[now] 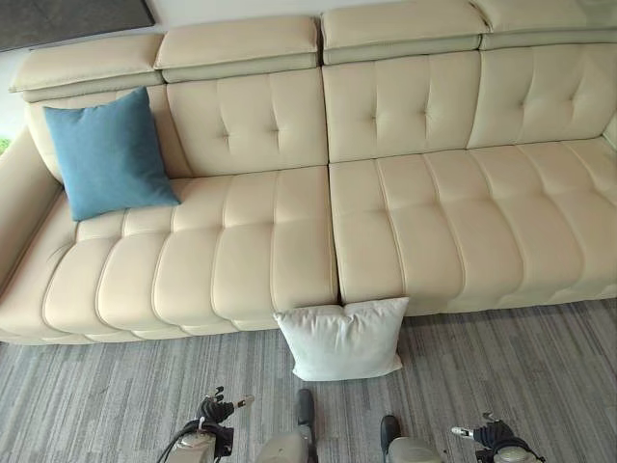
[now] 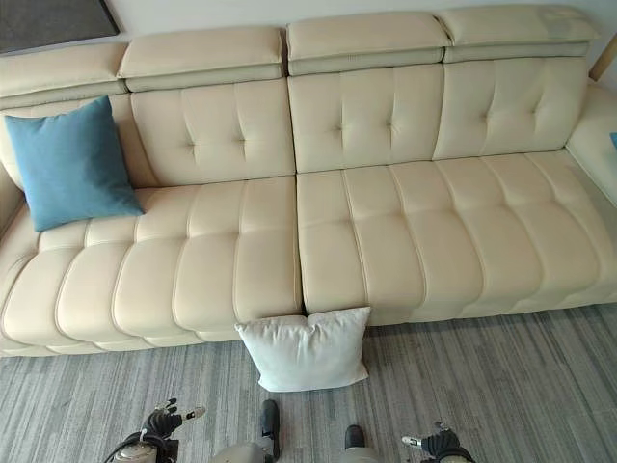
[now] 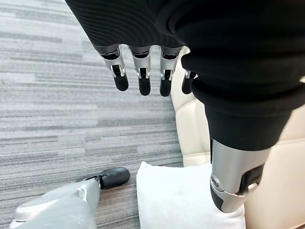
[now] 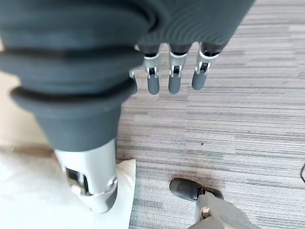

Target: Pick up all the scattered cushions and arrange them neatly on the sofa.

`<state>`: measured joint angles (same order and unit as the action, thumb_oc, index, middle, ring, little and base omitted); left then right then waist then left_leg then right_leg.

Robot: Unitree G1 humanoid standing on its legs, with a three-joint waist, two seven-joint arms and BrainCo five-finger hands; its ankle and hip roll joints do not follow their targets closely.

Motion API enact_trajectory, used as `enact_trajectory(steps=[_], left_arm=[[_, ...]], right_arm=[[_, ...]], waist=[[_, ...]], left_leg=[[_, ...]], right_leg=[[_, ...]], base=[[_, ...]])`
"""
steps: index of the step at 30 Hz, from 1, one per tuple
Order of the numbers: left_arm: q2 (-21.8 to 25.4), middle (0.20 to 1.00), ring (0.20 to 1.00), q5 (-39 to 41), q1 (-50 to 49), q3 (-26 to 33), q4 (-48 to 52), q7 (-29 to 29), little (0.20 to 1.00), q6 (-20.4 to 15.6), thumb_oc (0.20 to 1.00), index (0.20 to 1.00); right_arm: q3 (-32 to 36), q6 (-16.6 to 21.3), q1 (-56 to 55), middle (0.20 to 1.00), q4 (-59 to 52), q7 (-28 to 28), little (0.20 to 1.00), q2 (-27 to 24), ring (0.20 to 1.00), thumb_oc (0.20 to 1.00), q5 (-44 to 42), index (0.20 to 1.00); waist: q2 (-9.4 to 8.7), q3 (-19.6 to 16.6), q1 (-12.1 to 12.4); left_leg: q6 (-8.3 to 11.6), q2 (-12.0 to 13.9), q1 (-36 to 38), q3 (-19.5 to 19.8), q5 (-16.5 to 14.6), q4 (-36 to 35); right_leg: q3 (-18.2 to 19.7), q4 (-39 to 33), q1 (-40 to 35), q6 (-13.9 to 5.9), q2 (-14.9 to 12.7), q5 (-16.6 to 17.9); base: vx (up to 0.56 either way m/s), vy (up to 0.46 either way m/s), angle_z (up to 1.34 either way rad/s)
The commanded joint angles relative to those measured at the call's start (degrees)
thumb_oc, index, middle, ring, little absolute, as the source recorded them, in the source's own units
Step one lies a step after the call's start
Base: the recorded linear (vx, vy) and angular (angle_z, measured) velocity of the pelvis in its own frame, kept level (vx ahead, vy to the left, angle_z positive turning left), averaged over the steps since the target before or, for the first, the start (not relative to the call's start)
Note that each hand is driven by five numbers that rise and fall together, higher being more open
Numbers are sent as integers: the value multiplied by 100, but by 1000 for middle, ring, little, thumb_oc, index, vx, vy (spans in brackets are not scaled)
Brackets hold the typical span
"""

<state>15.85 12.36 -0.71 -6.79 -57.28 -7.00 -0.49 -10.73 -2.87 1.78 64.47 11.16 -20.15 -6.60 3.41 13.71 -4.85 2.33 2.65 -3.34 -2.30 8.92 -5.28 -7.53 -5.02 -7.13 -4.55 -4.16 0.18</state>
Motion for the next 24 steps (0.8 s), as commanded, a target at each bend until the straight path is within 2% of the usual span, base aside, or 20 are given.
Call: enact_trajectory(steps=[1, 2, 3, 5, 6, 7, 8, 9, 10, 11, 14, 20, 24], left_arm=[[184, 1000, 1000, 28, 660, -275, -288, -292, 1000, -71, 1000, 1000], [184, 1000, 1000, 28, 660, -275, -288, -292, 1000, -71, 1000, 1000], [277, 1000, 1000, 193, 1136, -420, -349, -498, 1000, -152, 1000, 1000], [427, 1000, 1000, 275, 1604, -548, -386, -731, 1000, -208, 1000, 1000], [427, 1000, 1000, 275, 1606, -547, -388, -731, 1000, -208, 1000, 1000], [538, 1000, 1000, 335, 1878, -587, -384, -849, 1000, -242, 1000, 1000], [690, 1000, 1000, 391, 2199, -625, -454, -951, 1000, -269, 1000, 1000], [948, 1000, 1000, 484, 2575, -584, -492, -1078, 1000, -277, 1000, 1000], [949, 1000, 1000, 485, 2585, -583, -498, -1077, 1000, -278, 1000, 1000], [1235, 1000, 1000, 496, 2991, -578, -592, -1196, 1000, -282, 1000, 1000], [1751, 1000, 1000, 449, 3595, -608, -760, -1334, 1000, -301, 1000, 1000], [2260, 1000, 1000, 434, 4323, -716, -433, -1623, 1000, -396, 1000, 1000], [2312, 1000, 1000, 397, 4754, -907, -365, -1754, 1000, -415, 1000, 1000]], right_arm=[[-273, -20, 722, 1000, -139, 337, 1000, -175, 1000, 1000, 191, 1000], [-273, -20, 722, 1000, -139, 337, 1000, -175, 1000, 1000, 191, 1000], [-507, 31, 1310, 1000, -419, 555, 1000, -233, 1000, 1000, 164, 1000], [-730, 71, 1972, 1000, -732, 789, 1000, -306, 1000, 1000, 153, 1000], [-731, 71, 1974, 1000, -731, 789, 1000, -306, 1000, 1000, 153, 1000], [-825, 64, 2370, 1000, -851, 951, 1000, -420, 1000, 1000, 156, 1000], [-929, 81, 2922, 1000, -957, 1125, 1000, -614, 1000, 1000, 150, 1000], [-970, 64, 3644, 1000, -1187, 1397, 1000, -842, 1000, 1000, 136, 1000], [-970, 63, 3654, 1000, -1183, 1397, 1000, -842, 1000, 1000, 135, 1000], [-959, 162, 4383, 1000, -1349, 1718, 1000, -1051, 1000, 1000, -19, 1000], [-983, 306, 5187, 1000, -1431, 2050, 1000, -1290, 1000, 1000, -223, 1000], [-829, 538, 5780, 1000, -1686, 2540, 1000, -1480, 1000, 1000, -518, 1000], [-866, 542, 5961, 1000, -1674, 2647, 1000, -1403, 1000, 1000, -565, 1000]], waist=[[-191, 516, 133], [-191, 516, 133], [-288, 805, 160], [-362, 904, 173], [-361, 892, 171], [-378, 942, 180], [-389, 1039, 168], [-399, 1119, 168], [-396, 1108, 168], [-406, 1202, 166], [-415, 1251, 134], [-384, 1188, 118], [-405, 1097, 100]], left_leg=[[207, 110, 145, -263, -820, 334], [207, 110, 145, -263, -820, 334], [181, 123, -666, -251, -871, 819], [168, 107, -1564, -252, -938, 1369], [168, 107, -1584, -250, -942, 1380], [168, 75, -2009, -240, -965, 1634], [173, 34, -2477, -233, -1013, 1904], [233, 108, -3172, -187, -1239, 2405], [233, 113, -3205, -186, -1253, 2433], [244, 164, -3914, -149, -1323, 2823], [252, 210, -4866, -35, -1435, 3335], [226, 160, -6119, 89, -1633, 4026], [218, 145, -6651, 141, -1718, 4309]], right_leg=[[268, 407, 1256, -176, -252, 10], [268, 407, 1256, -176, -252, 10], [380, 918, 2128, -169, -333, 38], [452, 1424, 3015, -144, -351, 23], [452, 1431, 3033, -144, -351, 21], [454, 1610, 3406, -143, -367, 18], [452, 1799, 3819, -153, -399, 26], [497, 2150, 4419, -181, -427, -146], [498, 2168, 4448, -180, -425, -154], [534, 2493, 5108, -186, -470, -183], [575, 2960, 5976, -196, -525, -259], [583, 3665, 7194, -217, -538, -441], [572, 3959, 7723, -226, -540, -532]], base=[[-196, 14, -6], [-473, 13, -21], [-391, 5, -22], [-348, 2, -37], [-168, -7, -22], [-148, 7, 2], [-184, 33, 18], [-110, 36, 22], [-127, 41, 36], [-115, 15, 31], [-64, 28, 18], [37, 6, 9], [71, -12, 7]])
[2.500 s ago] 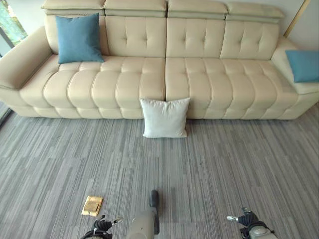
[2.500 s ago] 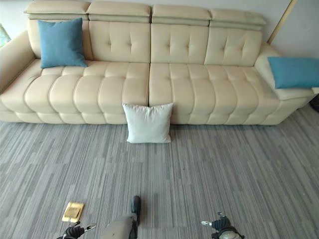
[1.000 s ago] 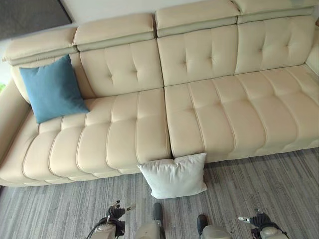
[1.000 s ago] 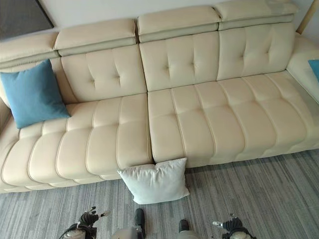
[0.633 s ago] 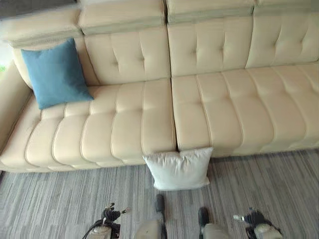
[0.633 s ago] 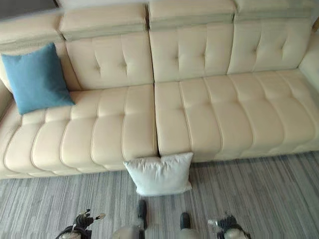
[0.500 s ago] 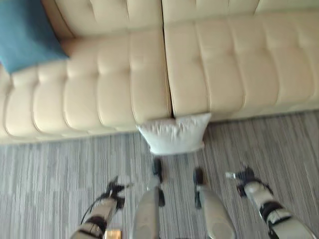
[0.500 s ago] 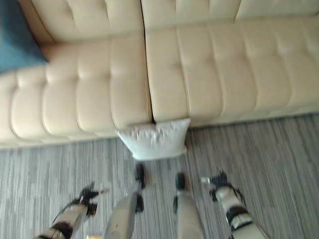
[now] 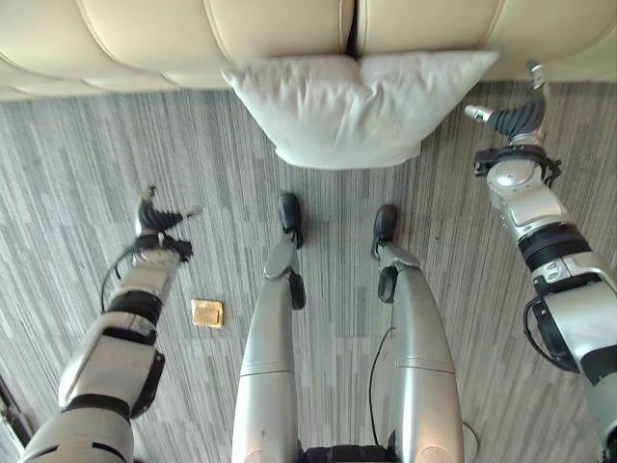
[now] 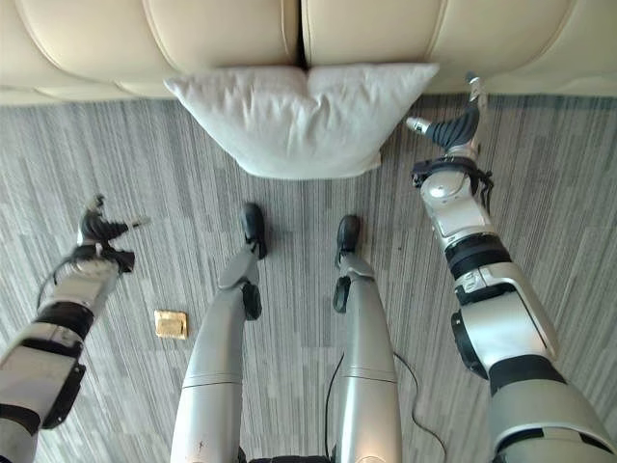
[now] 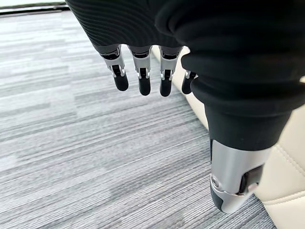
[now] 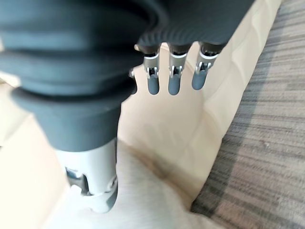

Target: Pick up all the scattered cushions and arrange them neatly on the sofa.

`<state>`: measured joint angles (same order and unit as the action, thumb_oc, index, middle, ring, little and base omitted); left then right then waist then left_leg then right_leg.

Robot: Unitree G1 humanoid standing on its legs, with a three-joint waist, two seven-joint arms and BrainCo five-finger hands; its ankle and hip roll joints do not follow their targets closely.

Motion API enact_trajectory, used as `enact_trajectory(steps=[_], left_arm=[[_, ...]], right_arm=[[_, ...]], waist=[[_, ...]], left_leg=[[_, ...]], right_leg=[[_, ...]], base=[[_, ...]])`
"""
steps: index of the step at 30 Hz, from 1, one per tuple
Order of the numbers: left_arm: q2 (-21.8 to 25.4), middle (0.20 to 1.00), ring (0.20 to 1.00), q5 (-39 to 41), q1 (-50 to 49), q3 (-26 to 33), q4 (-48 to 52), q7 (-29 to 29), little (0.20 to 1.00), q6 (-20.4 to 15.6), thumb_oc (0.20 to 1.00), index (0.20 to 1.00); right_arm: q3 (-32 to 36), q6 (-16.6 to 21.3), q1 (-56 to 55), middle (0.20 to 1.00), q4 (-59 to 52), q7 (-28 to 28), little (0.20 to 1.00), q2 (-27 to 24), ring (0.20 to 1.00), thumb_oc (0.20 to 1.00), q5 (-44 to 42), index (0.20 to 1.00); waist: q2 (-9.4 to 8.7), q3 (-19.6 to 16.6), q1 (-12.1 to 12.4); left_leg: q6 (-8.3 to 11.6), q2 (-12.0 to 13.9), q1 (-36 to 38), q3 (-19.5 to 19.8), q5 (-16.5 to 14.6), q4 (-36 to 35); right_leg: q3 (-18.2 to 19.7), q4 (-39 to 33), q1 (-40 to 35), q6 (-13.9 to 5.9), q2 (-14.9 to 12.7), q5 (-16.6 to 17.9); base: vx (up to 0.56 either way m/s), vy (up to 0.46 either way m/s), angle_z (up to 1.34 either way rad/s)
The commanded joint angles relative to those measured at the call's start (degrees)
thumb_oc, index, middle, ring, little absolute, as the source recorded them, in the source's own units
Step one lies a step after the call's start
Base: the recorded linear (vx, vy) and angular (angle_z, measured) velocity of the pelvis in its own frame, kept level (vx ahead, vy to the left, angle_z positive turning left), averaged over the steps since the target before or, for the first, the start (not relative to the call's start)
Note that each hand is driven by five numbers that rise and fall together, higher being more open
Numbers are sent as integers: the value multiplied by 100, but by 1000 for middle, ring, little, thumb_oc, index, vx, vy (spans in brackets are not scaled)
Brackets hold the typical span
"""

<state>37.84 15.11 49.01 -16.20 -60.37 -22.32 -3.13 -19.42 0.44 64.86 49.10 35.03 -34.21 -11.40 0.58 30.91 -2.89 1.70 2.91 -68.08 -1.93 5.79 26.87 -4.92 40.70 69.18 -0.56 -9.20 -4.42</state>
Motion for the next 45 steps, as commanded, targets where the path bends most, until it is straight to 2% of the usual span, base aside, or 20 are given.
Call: enact_trajectory(steps=[1, 7, 11, 12, 15, 17, 18, 19, 20, 21, 22, 23, 24, 25, 26, 31, 35, 38, 39, 45], left_arm=[[159, 1000, 1000, 94, 21, -82, 45, -311, 1000, -169, 1000, 1000], [289, 1000, 1000, -7, 750, -418, 722, -686, 1000, -286, 1000, 1000], [273, 1000, 1000, -228, 1355, -774, 927, -1080, 1000, -314, 1000, 1000], [160, 1000, 1000, -203, 1587, -885, 1000, -1198, 1000, -374, 1000, 1000], [32, 1000, 1000, -135, 1895, -1083, 983, -1254, 1000, -474, 1000, 1000], [-208, 1000, 1000, 76, 2147, -1237, 1043, -1275, 1000, -584, 1000, 1000], [-488, 1000, 1000, 341, 2331, -1340, 1137, -1227, 1000, -729, 1000, 1000], [-610, 1000, 1000, 468, 2375, -1386, 1202, -1164, 1000, -798, 1000, 1000], [-609, 790, 790, 475, 2380, -1390, 1200, -1161, 790, -801, 790, 790], [-750, 354, 354, 703, 2405, -1425, 1291, -1074, 354, -886, 354, 354], [-908, 200, 200, 930, 2350, -1385, 1416, -995, 200, -951, 200, 200], [-1143, 200, 200, 1360, 2308, -1355, 1498, -814, 200, -1036, 200, 200], [-1501, 200, 200, 1951, 2281, -1307, 1657, -539, 200, -1174, 200, 200], [-1501, 200, 200, 1970, 2280, -1313, 1652, -523, 200, -1179, 200, 200], [-1835, 200, 200, 2440, 2241, -1337, 1780, -189, 200, -1211, 200, 200], [-2340, 200, 200, 3053, 2129, -1207, 1889, 33, 200, -1289, 200, 200], [-2640, 200, 200, 3062, 1887, -1063, 2120, 97, 200, -1277, 200, 200], [-2765, 200, 200, 2984, 1740, -893, 2467, 68, 200, -1343, 200, 200], [-2834, 200, 200, 2930, 1557, -738, 2745, 30, 200, -1410, 200, 200], [-2769, 200, 200, 2309, 1002, -497, 3614, -77, 200, -1419, 200, 200]], right_arm=[[-38, 210, -277, 1000, -118, 318, 1000, 26, 1000, 1000, -69, 1000], [-96, 199, -150, 1000, -164, 535, 1000, 165, 1000, 1000, -85, 1000], [-220, 387, 88, 1000, -255, 740, 1000, 250, 1000, 1000, -139, 1000], [-235, 614, 231, 1000, -392, 843, 1000, 388, 1000, 1000, -289, 1000], [-324, 912, 405, 1000, -478, 826, 1000, 598, 1000, 1000, -581, 1000], [-416, 1250, 599, 1000, -556, 680, 1000, 915, 1000, 1000, -1083, 1000], [-425, 1601, 703, 1000, -641, 403, 1000, 1243, 1000, 1000, -1671, 1000], [-420, 1733, 749, 1000, -697, 243, 1000, 1346, 1000, 1000, -1942, 1000], [-419, 1742, 754, 1000, -688, 224, 1000, 1338, 1000, 1000, -1963, 1000], [-388, 1950, 789, 1000, -772, 0, 1000, 1517, 1000, 1000, -2332, 1000], [-344, 2028, 801, 893, -875, -153, 893, 1640, 893, 893, -2590, 893], [-288, 2100, 808, 200, -953, -340, 200, 1801, 200, 200, -2795, 200], [-174, 2276, 804, 200, -1051, -660, 200, 2004, 200, 200, -3255, 200], [-172, 2289, 803, 200, -1031, -695, 200, 1993, 200, 200, -3287, 200], [-89, 2378, 841, 200, -1145, -942, 200, 2160, 200, 200, -3562, 200], [96, 2633, 784, 200, -1319, -1258, 200, 2427, 200, 200, -4011, 200], [410, 2836, 498, 200, -1600, -1387, 200, 2567, 200, 200, -4205, 200], [555, 2974, 226, 200, -1859, -1433, 200, 2622, 200, 200, -4253, 200], [635, 3023, -18, 200, -2127, -1421, 200, 2660, 200, 200, -4162, 200], [589, 2886, -803, 200, -2849, -1355, 200, 2533, 200, 200, -3539, 200]], waist=[[-128, -628, -117], [-158, -754, -113], [-166, -770, -123], [-176, -769, -128], [-146, -653, -101], [-131, -484, -65], [-108, -338, -42], [-100, -258, -31], [-101, -245, -27], [-107, -173, -15], [-102, -122, -8], [-91, -119, -6], [-110, -118, -13], [-109, -118, -8], [-135, -118, -34], [-197, -247, -63], [-205, -717, -116], [-140, -1197, -140], [-107, -1331, -155], [-41, -1441, -175]], left_leg=[[271, 107, -340, 117, -1432, 1183], [239, 63, -1250, 223, -1631, 1891], [225, 88, -1800, 288, -1738, 2366], [227, 120, -2058, 319, -1791, 2599], [212, 131, -2150, 393, -1883, 2941], [199, 121, -2184, 428, -1989, 3262], [175, 147, -2186, 473, -2095, 3525], [176, 151, -2187, 474, -2160, 3670], [176, 153, -2187, 475, -2177, 3696], [155, 152, -2187, 464, -2252, 3862], [143, 158, -2187, 453, -2311, 3992], [129, 147, -2187, 444, -2343, 4081], [124, 136, -2187, 406, -2416, 4207], [124, 137, -2187, 406, -2428, 4224], [145, 110, -2187, 372, -2441, 4251], [186, 39, -2187, 355, -2375, 4136], [249, -26, -2187, 305, -2177, 3606], [309, -68, -2179, 248, -1932, 2925], [324, -106, -1914, 237, -1821, 2515], [370, -169, -641, 281, -1495, 1252]], right_leg=[[307, -493, 263, -627, -29, -101], [329, 201, 1203, -586, -40, -291], [380, 667, 1786, -588, -78, -385], [405, 900, 2056, -577, -88, -438], [376, 1144, 2078, -576, -61, -545], [351, 1434, 2078, -577, -25, -616], [348, 1710, 2078, -573, -38, -711], [368, 1853, 2078, -556, -43, -766], [370, 1877, 2078, -556, -42, -782], [409, 2056, 2078, -542, -40, -838], [417, 2189, 2078, -519, -34, -899], [425, 2288, 2078, -501, -32, -934], [492, 2438, 2078, -477, -19, -987], [494, 2453, 2078, -478, -19, -1001], [529, 2509, 2078, -466, 11, -990], [574, 2392, 2078, -464, 72, -870], [566, 1951, 2078, -490, 98, -719], [497, 1373, 2071, -501, 95, -586], [440, 1008, 1809, -515, 116, -533], [341, -154, 613, -575, 159, -240]], base=[[64, -14, 2], [86, -18, 3], [77, -16, -5], [81, -2, -4], [65, 4, -4], [66, 12, -7], [67, 6, -7], [54, -4, -4], [0, 0, 0], [27, 19, 3], [38, 30, 3], [54, 22, -1], [42, 13, -2], [36, 18, 1], [0, 0, 0], [0, 0, 0], [-1, 22, 3], [-59, 41, -5], [-107, 46, -4], [-97, 27, -2]])
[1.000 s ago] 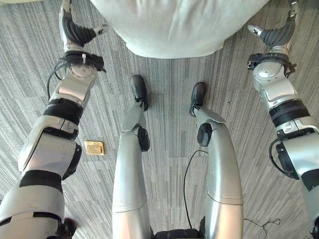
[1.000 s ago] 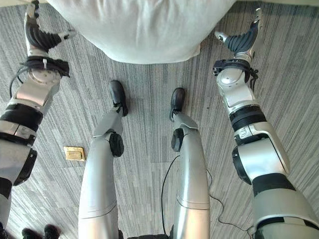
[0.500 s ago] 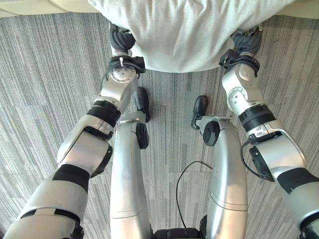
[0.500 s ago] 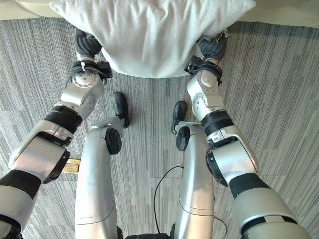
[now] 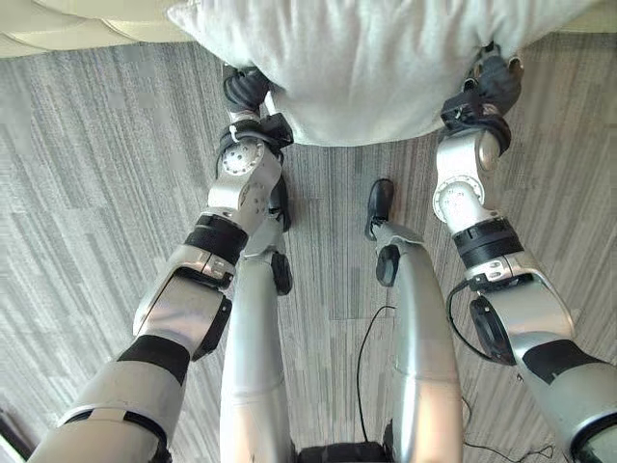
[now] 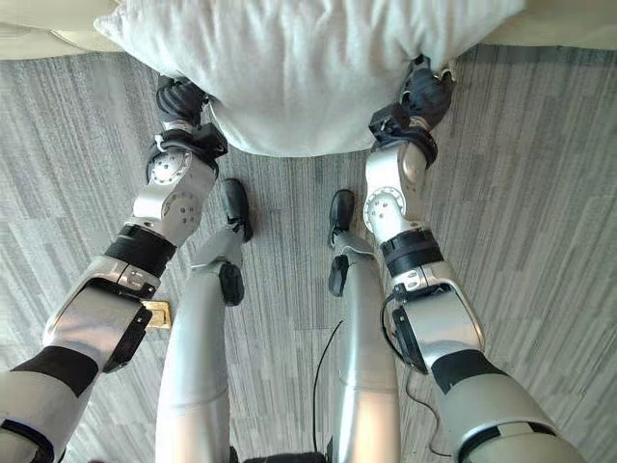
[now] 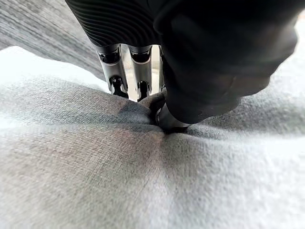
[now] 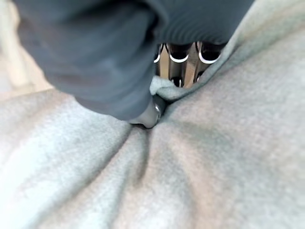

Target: Pick up all the scattered cushions and arrange them neatly on the sofa.

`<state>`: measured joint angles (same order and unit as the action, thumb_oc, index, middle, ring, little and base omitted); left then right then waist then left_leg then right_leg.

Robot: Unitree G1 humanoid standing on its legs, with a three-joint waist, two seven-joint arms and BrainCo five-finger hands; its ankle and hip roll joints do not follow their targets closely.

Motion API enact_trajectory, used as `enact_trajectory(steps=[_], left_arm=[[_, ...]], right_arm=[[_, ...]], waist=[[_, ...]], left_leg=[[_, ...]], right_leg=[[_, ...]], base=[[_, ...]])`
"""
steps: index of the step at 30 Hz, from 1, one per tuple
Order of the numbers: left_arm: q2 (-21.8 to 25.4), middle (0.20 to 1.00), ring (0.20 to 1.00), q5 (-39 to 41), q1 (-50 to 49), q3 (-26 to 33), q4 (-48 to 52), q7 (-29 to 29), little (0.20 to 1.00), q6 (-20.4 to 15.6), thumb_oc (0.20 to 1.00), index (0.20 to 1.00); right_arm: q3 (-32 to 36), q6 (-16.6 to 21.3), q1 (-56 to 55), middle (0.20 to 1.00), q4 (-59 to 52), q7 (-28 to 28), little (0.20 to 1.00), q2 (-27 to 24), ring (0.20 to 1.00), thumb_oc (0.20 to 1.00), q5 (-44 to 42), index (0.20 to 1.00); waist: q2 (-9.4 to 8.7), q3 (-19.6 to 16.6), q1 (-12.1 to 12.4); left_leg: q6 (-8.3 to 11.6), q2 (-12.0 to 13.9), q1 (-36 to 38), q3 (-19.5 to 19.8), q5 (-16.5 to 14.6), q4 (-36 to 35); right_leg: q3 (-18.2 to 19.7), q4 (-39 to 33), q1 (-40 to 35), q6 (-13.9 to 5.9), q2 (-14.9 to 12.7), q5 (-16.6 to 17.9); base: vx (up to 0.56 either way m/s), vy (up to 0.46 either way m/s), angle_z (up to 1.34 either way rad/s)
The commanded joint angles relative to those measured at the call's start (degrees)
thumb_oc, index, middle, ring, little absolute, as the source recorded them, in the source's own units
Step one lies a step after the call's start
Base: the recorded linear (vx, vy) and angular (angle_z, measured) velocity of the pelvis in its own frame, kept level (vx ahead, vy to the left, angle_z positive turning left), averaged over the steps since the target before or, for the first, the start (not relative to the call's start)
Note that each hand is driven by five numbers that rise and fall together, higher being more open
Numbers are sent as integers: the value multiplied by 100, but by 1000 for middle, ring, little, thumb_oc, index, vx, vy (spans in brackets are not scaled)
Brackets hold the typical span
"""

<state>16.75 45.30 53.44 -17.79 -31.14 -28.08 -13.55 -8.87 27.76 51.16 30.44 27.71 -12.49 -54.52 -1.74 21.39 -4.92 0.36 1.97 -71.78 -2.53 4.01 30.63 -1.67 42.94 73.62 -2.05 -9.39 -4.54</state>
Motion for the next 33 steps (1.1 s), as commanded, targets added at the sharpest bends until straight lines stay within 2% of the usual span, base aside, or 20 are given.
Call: enact_trajectory(steps=[1, 3, 4, 5, 6, 9, 10, 11, 13, 17, 20, 23, 28, 29, 30, 31, 33], left_arm=[[-606, 200, 200, -966, 360, -313, 950, 499, 200, -322, 200, 200], [-495, 200, 200, -1395, -41, -282, 1264, 546, 200, -256, 200, 200], [-398, 200, 200, -1609, -226, -291, 1423, 596, 200, -252, 200, 200], [-400, 200, 200, -1618, -250, -291, 1440, 590, 200, -244, 200, 200], [-145, 200, 200, -2126, -726, -244, 1826, 652, 200, -180, 200, 200], [-32, 200, 200, -2528, -1405, -120, 2222, 645, 200, -169, 200, 200], [36, 200, 200, -2665, -1883, -12, 2452, 602, 200, -205, 200, 200], [38, 200, 200, -2669, -1894, -13, 2463, 600, 200, -200, 200, 200], [80, 200, 200, -2782, -2389, 139, 2716, 624, 200, -215, 200, 200], [105, 200, 200, -2741, -3318, 460, 3196, 736, 200, -217, 200, 200], [59, 200, 200, -2631, -3980, 718, 3527, 815, 200, -199, 200, 200], [33, 200, 200, -2587, -4117, 754, 3614, 815, 200, -203, 200, 200], [21, 200, 200, -2587, -4207, 697, 3716, 807, 200, -222, 200, 200], [-12, 200, 200, -2558, -4260, 701, 3771, 800, 200, -247, 200, 200], [-10, 200, 200, -2557, -4261, 704, 3773, 801, 200, -246, 200, 200], [-43, 200, 200, -2481, -4277, 682, 3774, 773, 200, -259, 200, 200], [-41, 200, 200, -2479, -4270, 682, 3773, 773, 200, -259, 200, 200]], right_arm=[[-531, 30, 313, 200, -1201, -621, 200, 319, 200, 200, 1019, 200], [-601, -167, -127, 200, -1506, -615, 200, 160, 200, 200, 1529, 200], [-666, -244, -293, 200, -1616, -627, 200, 76, 200, 200, 1771, 200], [-671, -252, -316, 200, -1636, -614, 200, 82, 200, 200, 1786, 200], [-777, -494, -784, 200, -1912, -685, 200, -129, 200, 200, 2316, 200], [-842, -794, -1379, 200, -2231, -760, 200, -393, 200, 200, 2989, 200], [-781, -945, -1831, 200, -2494, -836, 200, -530, 200, 200, 3330, 200], [-780, -951, -1842, 200, -2506, -834, 200, -527, 200, 200, 3335, 200], [-617, -1029, -2294, 200, -2725, -881, 200, -645, 200, 200, 3569, 200], [-365, -1069, -3072, 200, -3115, -1141, 200, -665, 200, 200, 3542, 200], [-149, -1081, -3708, 200, -3477, -1310, 200, -674, 200, 200, 3545, 200], [-85, -1073, -3915, 200, -3600, -1347, 200, -620, 200, 200, 3519, 200], [-258, -1010, -3940, 200, -3666, -1359, 200, -522, 200, 200, 3405, 200], [-439, -967, -3864, 200, -3682, -1408, 200, -481, 200, 200, 3309, 200], [-442, -965, -3861, 200, -3679, -1408, 200, -479, 200, 200, 3308, 200], [-496, -956, -3860, 200, -3751, -1442, 200, -513, 200, 200, 3321, 200], [-492, -957, -3855, 200, -3750, -1442, 200, -512, 200, 200, 3321, 200]], waist=[[203, -463, 36], [218, -489, 32], [211, -487, 40], [208, -464, 34], [184, -516, 51], [141, -599, 80], [117, -693, 117], [111, -681, 109], [107, -777, 134], [76, -1049, 159], [88, -1326, 163], [124, -1518, 133], [117, -1614, 137], [34, -1511, 187], [36, -1498, 187], [-71, -1306, 251], [-47, -1302, 233]], left_leg=[[530, -77, 141, 358, -1202, 561], [543, -70, 804, 409, -1060, 34], [531, -84, 1018, 419, -874, -165], [530, -87, 1084, 420, -846, -220], [544, -69, 1857, 430, -766, -701], [557, -85, 3008, 423, -676, -1270], [577, -67, 3735, 417, -601, -1652], [573, -77, 3767, 420, -555, -1700], [611, -51, 4509, 412, -454, -2140], [675, 108, 5527, 308, -317, -2740], [748, 225, 6265, 206, -193, -3229], [828, 334, 6612, 167, -118, -3508], [852, 471, 6913, 114, -282, -3309], [771, 442, 6777, 116, -512, -2503], [770, 447, 6750, 119, -558, -2422], [720, 344, 6368, 149, -298, -1198], [720, 363, 6289, 183, -353, -1070]], right_leg=[[-23, -696, -236, -438, 178, -132], [-56, -1220, -850, -466, 151, 1], [-78, -1442, -1044, -453, 105, 204], [-83, -1489, -1108, -453, 103, 227], [-137, -1975, -1840, -494, 58, 319], [-231, -2597, -2963, -526, 54, 427], [-310, -2928, -3685, -548, 49, 475], [-315, -2973, -3719, -550, 40, 513], [-393, -3383, -4495, -577, 67, 561], [-460, -3912, -5515, -596, 147, 616], [-481, -4184, -6185, -564, 293, 543], [-496, -4245, -6463, -503, 405, 415], [-446, -4309, -6850, -359, 552, 251], [-343, -4257, -7003, -243, 567, 165], [-341, -4252, -7010, -243, 572, 161], [-311, -4182, -7153, -136, 540, 124], [-335, -4172, -7141, -135, 560, 120]], base=[[-102, 13, 0], [-104, 3, -2], [-95, 0, -1], [-70, -19, 0], [29, -42, 0], [97, -74, -5], [107, -73, -2], [143, -94, 9], [151, -66, 7], [169, -76, 2], [176, -91, -4], [144, -123, -1], [105, -132, 1], [76, -157, -4], [55, -220, -14], [9, -110, -18], [26, -99, -12]])
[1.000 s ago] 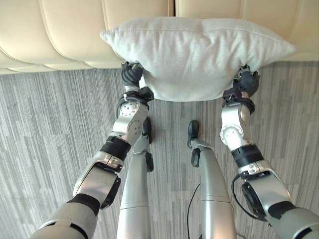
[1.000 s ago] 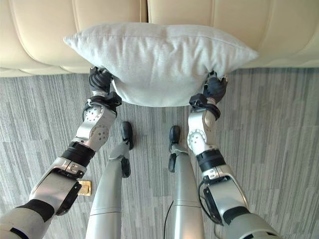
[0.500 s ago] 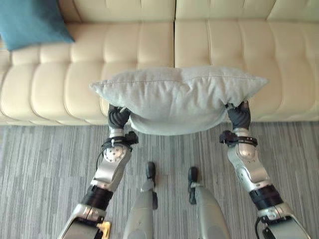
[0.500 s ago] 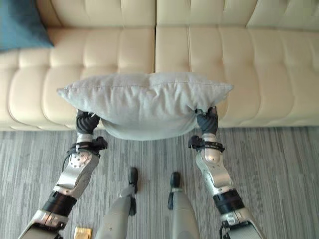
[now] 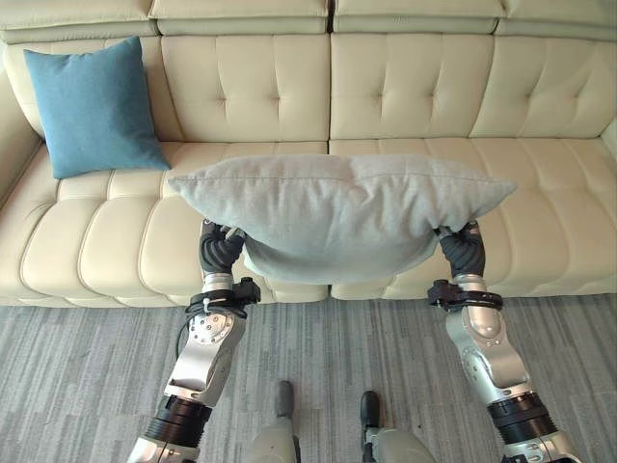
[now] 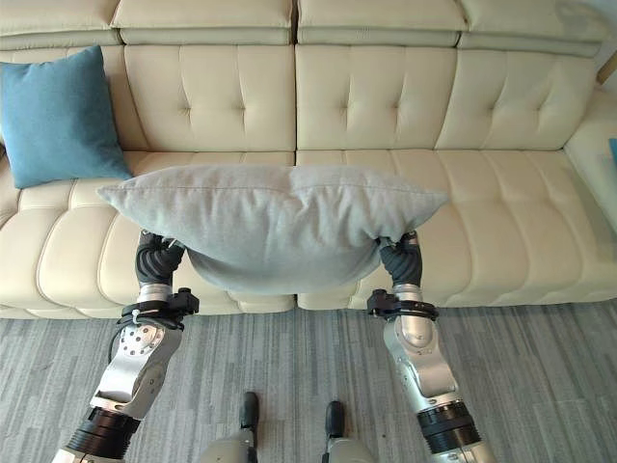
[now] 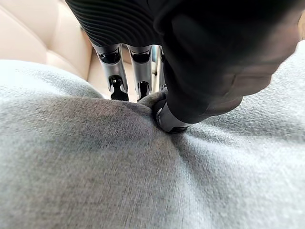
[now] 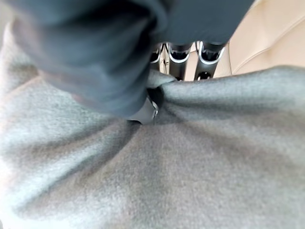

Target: Pick up all the scattered cushions and arrange them neatly on the sofa.

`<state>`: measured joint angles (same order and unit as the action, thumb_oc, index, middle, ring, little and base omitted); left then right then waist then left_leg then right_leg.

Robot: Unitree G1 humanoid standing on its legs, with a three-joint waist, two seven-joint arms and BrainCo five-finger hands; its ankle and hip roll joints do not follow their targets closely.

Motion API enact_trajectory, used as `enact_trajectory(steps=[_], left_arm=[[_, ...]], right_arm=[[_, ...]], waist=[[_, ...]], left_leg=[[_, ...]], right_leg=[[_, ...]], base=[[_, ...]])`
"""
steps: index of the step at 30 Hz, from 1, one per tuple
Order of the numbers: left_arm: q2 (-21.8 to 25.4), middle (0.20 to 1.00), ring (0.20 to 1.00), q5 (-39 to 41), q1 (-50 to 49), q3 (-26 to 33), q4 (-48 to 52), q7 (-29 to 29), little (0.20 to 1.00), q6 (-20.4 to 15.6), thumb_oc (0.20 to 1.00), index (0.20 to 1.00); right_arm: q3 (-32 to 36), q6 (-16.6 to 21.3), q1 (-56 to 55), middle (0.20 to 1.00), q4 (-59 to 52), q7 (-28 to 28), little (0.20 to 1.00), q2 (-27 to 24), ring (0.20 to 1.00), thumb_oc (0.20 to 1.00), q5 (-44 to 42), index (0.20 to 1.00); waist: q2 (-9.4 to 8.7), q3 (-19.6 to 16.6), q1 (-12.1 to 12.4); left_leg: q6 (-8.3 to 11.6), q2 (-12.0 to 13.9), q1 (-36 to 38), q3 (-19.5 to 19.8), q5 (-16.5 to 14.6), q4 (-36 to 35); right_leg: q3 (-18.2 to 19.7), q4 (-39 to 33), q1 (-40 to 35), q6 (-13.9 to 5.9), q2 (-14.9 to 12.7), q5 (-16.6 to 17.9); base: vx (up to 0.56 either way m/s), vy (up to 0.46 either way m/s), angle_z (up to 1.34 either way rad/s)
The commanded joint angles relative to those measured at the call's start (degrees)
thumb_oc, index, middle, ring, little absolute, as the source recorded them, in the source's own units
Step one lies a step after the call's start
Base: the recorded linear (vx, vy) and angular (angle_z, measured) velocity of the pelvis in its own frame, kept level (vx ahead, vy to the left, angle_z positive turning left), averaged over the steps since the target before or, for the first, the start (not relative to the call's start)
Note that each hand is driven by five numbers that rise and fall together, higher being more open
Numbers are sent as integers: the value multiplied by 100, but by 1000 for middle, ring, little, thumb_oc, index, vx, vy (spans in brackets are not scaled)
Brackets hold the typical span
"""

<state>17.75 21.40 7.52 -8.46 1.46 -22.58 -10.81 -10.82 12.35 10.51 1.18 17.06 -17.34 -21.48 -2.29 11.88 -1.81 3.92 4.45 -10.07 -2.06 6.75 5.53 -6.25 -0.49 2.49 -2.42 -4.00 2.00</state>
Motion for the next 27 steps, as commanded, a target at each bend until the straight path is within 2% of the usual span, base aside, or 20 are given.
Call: enact_trajectory(steps=[1, 3, 4, 5, 6, 7, 8, 9, 10, 13, 15, 16, 17, 20, 21, 22, 23, 25, 26, 27], left_arm=[[-138, 200, 200, -64, 300, -250, 476, 183, 200, -557, 200, 200], [-112, 200, 200, -107, 307, -250, 490, 156, 200, -537, 200, 200], [-111, 200, 200, -139, 246, -179, 499, 163, 200, -512, 200, 200], [-110, 200, 200, -139, 242, -180, 504, 163, 200, -509, 200, 200], [-127, 200, 200, -205, 172, -180, 499, 151, 200, -453, 200, 200], [-113, 200, 200, -229, 160, -166, 506, 122, 200, -428, 200, 200], [-115, 200, 200, -231, 155, -168, 510, 119, 200, -425, 200, 200], [-67, 200, 200, -287, 176, -125, 510, 60, 200, -399, 200, 200], [-52, 200, 200, -291, 207, -98, 470, 23, 200, -382, 200, 200], [15, 200, 200, -294, 87, 40, 479, 50, 200, -341, 200, 200], [52, 200, 200, -303, -82, 85, 552, 86, 200, -315, 200, 200], [55, 200, 200, -303, -88, 85, 555, 86, 200, -314, 200, 200], [134, 200, 200, -332, -163, 128, 539, 100, 200, -308, 200, 200], [341, 200, 200, -362, -309, 209, 596, 164, 200, -297, 200, 200], [342, 200, 200, -361, -308, 211, 596, 165, 200, -297, 200, 200], [380, 200, 200, -369, -330, 209, 626, 205, 200, -300, 200, 200], [378, 200, 200, -368, -328, 210, 625, 205, 200, -300, 200, 200], [388, 200, 200, -435, -250, 155, 590, 182, 200, -284, 200, 200], [380, 200, 200, -458, -210, 141, 583, 177, 200, -290, 200, 200], [344, 200, 200, -502, -118, 106, 562, 168, 200, -308, 200, 200]], right_arm=[[-342, 571, 203, 200, -868, -365, 200, -74, 200, 200, 18, 200], [-342, 515, 251, 200, -862, -321, 200, -74, 200, 200, 18, 200], [-338, 490, 270, 200, -859, -299, 200, -72, 200, 200, 31, 200], [-337, 489, 268, 200, -860, -298, 200, -70, 200, 200, 31, 200], [-324, 486, 253, 200, -808, -245, 200, -105, 200, 200, 71, 200], [-326, 472, 228, 200, -795, -225, 200, -111, 200, 200, 104, 200], [-327, 472, 223, 200, -796, -223, 200, -112, 200, 200, 106, 200], [-283, 479, 263, 200, -755, -119, 200, -126, 200, 200, 130, 200], [-270, 458, 286, 200, -721, -77, 200, -111, 200, 200, 113, 200], [-305, 395, 309, 200, -701, -92, 200, -85, 200, 200, 121, 200], [-291, 396, 202, 200, -807, -154, 200, -41, 200, 200, 194, 200], [-291, 393, 196, 200, -811, -154, 200, -38, 200, 200, 195, 200], [-332, 356, 200, 200, -795, -204, 200, 11, 200, 200, 254, 200], [-419, 251, 326, 200, -833, -297, 200, 77, 200, 200, 450, 200], [-420, 250, 328, 200, -832, -296, 200, 78, 200, 200, 452, 200], [-422, 215, 378, 200, -861, -333, 200, 132, 200, 200, 534, 200], [-421, 214, 380, 200, -861, -332, 200, 131, 200, 200, 534, 200], [-441, 217, 431, 200, -817, -314, 200, 197, 200, 200, 585, 200], [-450, 194, 434, 200, -827, -330, 200, 217, 200, 200, 584, 200], [-453, 186, 472, 200, -817, -356, 200, 227, 200, 200, 589, 200]], waist=[[-105, -204, 4], [-119, -139, 109], [-124, -182, 252], [-139, -204, 272], [-56, -279, 407], [17, -296, 453], [0, -296, 447], [64, -284, 525], [58, -268, 552], [32, -364, 676], [43, -447, 726], [31, -451, 727], [-78, -565, 793], [-285, -641, 845], [-269, -652, 859], [-304, -652, 819], [-281, -665, 834], [-266, -623, 756], [-209, -602, 728], [-129, -510, 613]], left_leg=[[355, -76, -341, 137, -340, 2531], [246, -389, -951, 121, -575, 2897], [71, -449, -1343, -89, -854, 2502], [62, -453, -1348, -117, -837, 2474], [36, -318, -1390, -134, -562, 1443], [87, -241, -1438, -59, -270, 899], [92, -262, -1384, -62, -212, 796], [257, -97, -1576, 14, 70, -108], [289, -34, -1680, 9, 139, -490], [258, 88, -1679, -124, 213, -1006], [270, 56, -1567, -185, 696, -919], [271, 48, -1560, -192, 699, -925], [209, -87, -1525, -167, 806, -715], [-33, -294, -1280, -344, 558, -587], [-34, -268, -1297, -348, 565, -584], [-201, -378, -1079, -447, 370, -630], [-200, -347, -1101, -448, 381, -629], [-339, -404, -772, -488, 163, -781], [-356, -373, -661, -487, 121, -816], [-361, -402, -370, -457, -35, -903]], right_leg=[[150, 205, -175, 1, -42, -608], [240, 201, -259, 17, -32, -680], [304, 101, -493, 3, -22, -828], [327, 97, -468, -3, -37, -819], [375, 45, -710, -2, 80, -993], [383, 65, -763, -2, 180, -1081], [378, 78, -763, 0, 162, -1090], [392, 111, -958, 1, 245, -1322], [430, 119, -1082, 8, 267, -1429], [640, 46, -1500, -49, 303, -1633], [696, 81, -1651, -87, 224, -1725], [696, 82, -1653, -88, 213, -1730], [711, 351, -1598, -226, 57, -1671], [662, 1446, -1204, -506, -261, -1128], [680, 1448, -1179, -505, -240, -1113], [554, 2385, -708, -688, -386, -578], [570, 2384, -679, -685, -358, -557], [322, 3078, -184, -808, -557, -31], [247, 3103, -28, -773, -589, 12], [28, 2933, 327, -648, -703, -298]], base=[[67, -123, -4], [180, -86, 8], [229, -9, 1], [447, 39, -30], [408, 77, -44], [408, 68, -45], [414, 73, -25], [414, 68, -18], [578, 109, -8], [526, 133, -12], [474, 166, -53], [532, 185, -85], [542, 186, -64], [502, 191, 2], [329, 177, 37], [181, 120, 20], [266, 172, 0], [195, 136, -15], [272, 160, -4], [154, 93, -3]])
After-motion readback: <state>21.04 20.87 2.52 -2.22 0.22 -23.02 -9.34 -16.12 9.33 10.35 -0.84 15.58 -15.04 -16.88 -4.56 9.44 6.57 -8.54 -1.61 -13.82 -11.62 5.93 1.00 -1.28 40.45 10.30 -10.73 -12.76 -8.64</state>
